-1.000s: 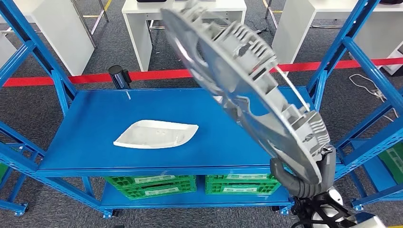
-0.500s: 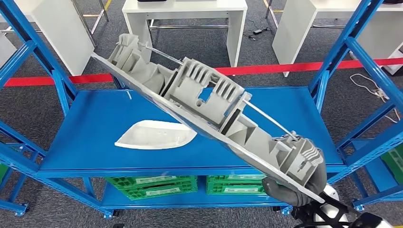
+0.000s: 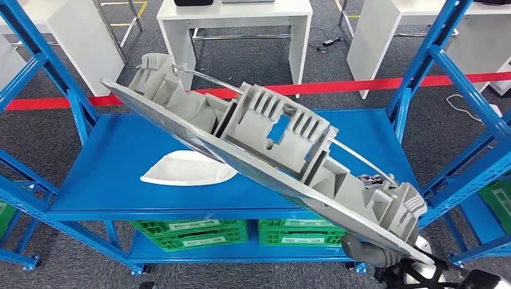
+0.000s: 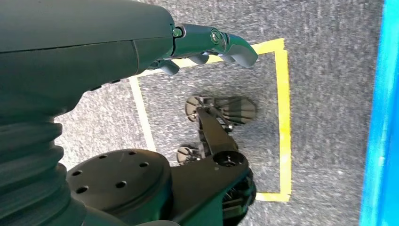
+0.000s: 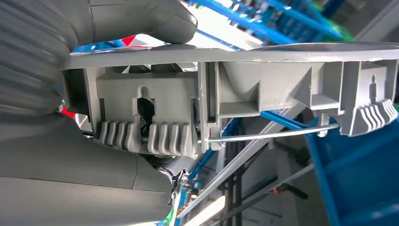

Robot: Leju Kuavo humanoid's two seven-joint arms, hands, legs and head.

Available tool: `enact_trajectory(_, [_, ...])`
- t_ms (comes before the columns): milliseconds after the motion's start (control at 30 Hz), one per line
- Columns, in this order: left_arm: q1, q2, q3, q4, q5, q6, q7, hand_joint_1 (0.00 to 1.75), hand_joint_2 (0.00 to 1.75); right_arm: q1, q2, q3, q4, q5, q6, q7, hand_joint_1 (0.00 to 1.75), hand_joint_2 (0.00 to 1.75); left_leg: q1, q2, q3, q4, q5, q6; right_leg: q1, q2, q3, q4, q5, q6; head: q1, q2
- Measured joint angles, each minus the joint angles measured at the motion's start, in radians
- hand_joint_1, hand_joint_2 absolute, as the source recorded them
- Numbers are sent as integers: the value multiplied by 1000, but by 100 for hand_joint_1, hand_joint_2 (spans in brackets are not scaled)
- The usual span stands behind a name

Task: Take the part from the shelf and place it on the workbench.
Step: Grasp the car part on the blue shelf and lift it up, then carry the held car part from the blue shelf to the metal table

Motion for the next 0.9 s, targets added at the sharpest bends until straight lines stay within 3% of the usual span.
enact_trajectory(67, [1, 5, 0, 0, 0, 6, 10, 0, 175, -2, 11, 0, 0, -11, 21, 0, 175, 175, 3, 1, -9, 10, -10, -14, -1, -2, -11, -4, 10, -19, -2, 0])
enact_trajectory(133, [1, 9, 0, 0, 0, 10, 22, 0, 175, -3, 23, 1, 0, -23, 35, 0, 175, 175, 6, 4, -39, 87, -78, -21, -2, -5, -25, -6, 24, -34, -6, 0])
enact_trajectory(200, [1, 12, 0, 0, -1, 14, 33, 0, 175, 0, 32, 2, 0, -36, 42, 0, 175, 175, 5, 5, -82, 220, -162, -24, 2, -8, -43, -5, 38, -39, -10, 0])
enact_trajectory(233, [2, 15, 0, 0, -2, 16, 38, 0, 175, 3, 36, 2, 0, -41, 43, 0, 175, 175, 5, 5, -91, 266, -182, -25, 5, -9, -52, -4, 45, -40, -11, 0])
enact_trajectory(267, [2, 18, 0, 0, -3, 17, 43, 0, 175, 6, 38, 2, 1, -45, 44, 0, 175, 175, 5, 5, -83, 279, -183, -23, 7, -9, -61, -4, 51, -40, -12, 0])
enact_trajectory(300, [3, 21, 0, 0, -6, 17, 48, 0, 175, 9, 39, 2, 1, -49, 47, 0, 175, 175, 4, 5, -53, 249, -166, -20, 9, -9, -68, -4, 57, -39, -12, 0])
enact_trajectory(400, [2, 27, 0, 0, -16, 17, 64, 0, 175, 17, 40, 2, 2, -64, 71, 0, 175, 175, -4, 5, 89, 38, -110, -3, 13, -9, -81, -4, 73, -30, -13, 0])
enact_trajectory(467, [3, 30, 0, 0, -21, 17, 73, 0, 175, 22, 40, -2, 2, -71, 98, 0, 175, 175, -11, 5, 121, -21, -103, 3, 13, -9, -84, -5, 84, -19, -13, 0])
enact_trajectory(567, [5, 33, 0, 1, -29, 17, 79, 0, 175, 30, 41, -20, 2, -70, 137, 0, 175, 175, -9, 9, 108, -29, -83, 22, 10, -8, -91, 0, 85, 0, -13, 0])
enact_trajectory(633, [5, 34, 0, 1, -35, 16, 82, 0, 175, 35, 41, -33, 2, -65, 153, 0, 175, 175, -4, 14, 92, -35, -64, 36, 9, -8, -115, 62, 22, 11, -9, 0])
enact_trajectory(700, [5, 36, 0, 1, -42, 16, 88, 0, 175, 43, 41, -42, 1, -61, 158, 0, 175, 175, -5, 16, 68, -32, -47, 41, 7, -8, -153, 185, -68, 19, -5, 0])
enact_trajectory(733, [6, 37, 0, 1, -45, 15, 92, 0, 175, 49, 41, -45, 1, -59, 159, 0, 175, 175, -5, 16, 55, -30, -38, 41, 6, -8, -165, 238, -90, 22, -3, 0])
enact_trajectory(767, [6, 37, 0, 1, -48, 14, 96, 0, 175, 55, 41, -47, 1, -60, 162, 0, 175, 175, -5, 17, 42, -27, -30, 40, 6, -8, -163, 265, -91, 24, -3, 0])
enact_trajectory(800, [7, 37, 0, 1, -50, 12, 99, 0, 175, 61, 42, -49, 1, -61, 166, 0, 175, 175, -5, 17, 29, -23, -22, 38, 6, -8, -142, 256, -72, 24, -2, 0])
enact_trajectory(833, [7, 37, 0, 1, -51, 10, 104, 0, 175, 64, 42, -50, 0, -61, 171, 0, 175, 175, -5, 17, 16, -19, -15, 36, 6, -8, -103, 212, -43, 22, -1, 0])
enact_trajectory(900, [7, 35, 0, 1, -51, 7, 111, 0, 175, 66, 43, -50, -1, -63, 181, 0, 175, 175, -5, 17, -3, -8, -4, 29, 8, -9, -3, 68, -18, 15, 0, 0])
